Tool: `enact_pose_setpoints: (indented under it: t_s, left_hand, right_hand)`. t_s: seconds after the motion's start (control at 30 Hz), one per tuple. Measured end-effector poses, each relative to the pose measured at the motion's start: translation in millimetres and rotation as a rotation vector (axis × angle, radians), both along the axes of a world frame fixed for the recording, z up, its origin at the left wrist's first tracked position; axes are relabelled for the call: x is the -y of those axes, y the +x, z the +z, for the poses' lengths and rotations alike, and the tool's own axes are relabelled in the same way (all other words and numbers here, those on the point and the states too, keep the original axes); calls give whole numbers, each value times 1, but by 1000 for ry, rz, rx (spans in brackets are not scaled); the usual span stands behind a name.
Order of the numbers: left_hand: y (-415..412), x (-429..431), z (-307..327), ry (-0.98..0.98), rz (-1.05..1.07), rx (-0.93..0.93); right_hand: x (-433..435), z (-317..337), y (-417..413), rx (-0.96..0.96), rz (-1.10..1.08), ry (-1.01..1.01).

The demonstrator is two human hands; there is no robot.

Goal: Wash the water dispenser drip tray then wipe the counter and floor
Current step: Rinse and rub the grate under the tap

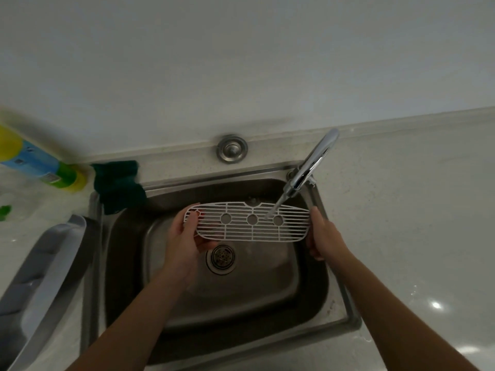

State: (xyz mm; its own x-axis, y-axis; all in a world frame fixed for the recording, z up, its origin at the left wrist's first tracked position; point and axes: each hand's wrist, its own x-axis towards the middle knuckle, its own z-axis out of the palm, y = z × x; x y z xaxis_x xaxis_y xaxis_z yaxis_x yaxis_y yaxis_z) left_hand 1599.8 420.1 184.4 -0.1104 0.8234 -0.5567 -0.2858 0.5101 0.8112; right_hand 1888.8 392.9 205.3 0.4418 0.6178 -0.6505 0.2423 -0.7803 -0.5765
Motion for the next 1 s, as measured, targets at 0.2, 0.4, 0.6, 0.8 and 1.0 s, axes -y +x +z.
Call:
enact_pose_setpoints:
  t_s: [0.2,0.4,0.6,0.8,1.0]
  left_hand:
    - [-2,-5,0,92,-236,-241]
    - [-26,-7,-12,15,-329,-398]
    - [-41,-8,-15,-63,-277,-162]
    - [-33,-2,-14,-57,-258,-98]
    - [-39,0,-22,-170,-35,218]
  right_hand:
    - [9,22,-1,-293,-285,109]
    - [10,48,-2,-293,-2,177]
    - [18,57,6,-400,81,169]
    - [16,52,-5,-363,28,250]
    - [9,47,-17,-344,15,402]
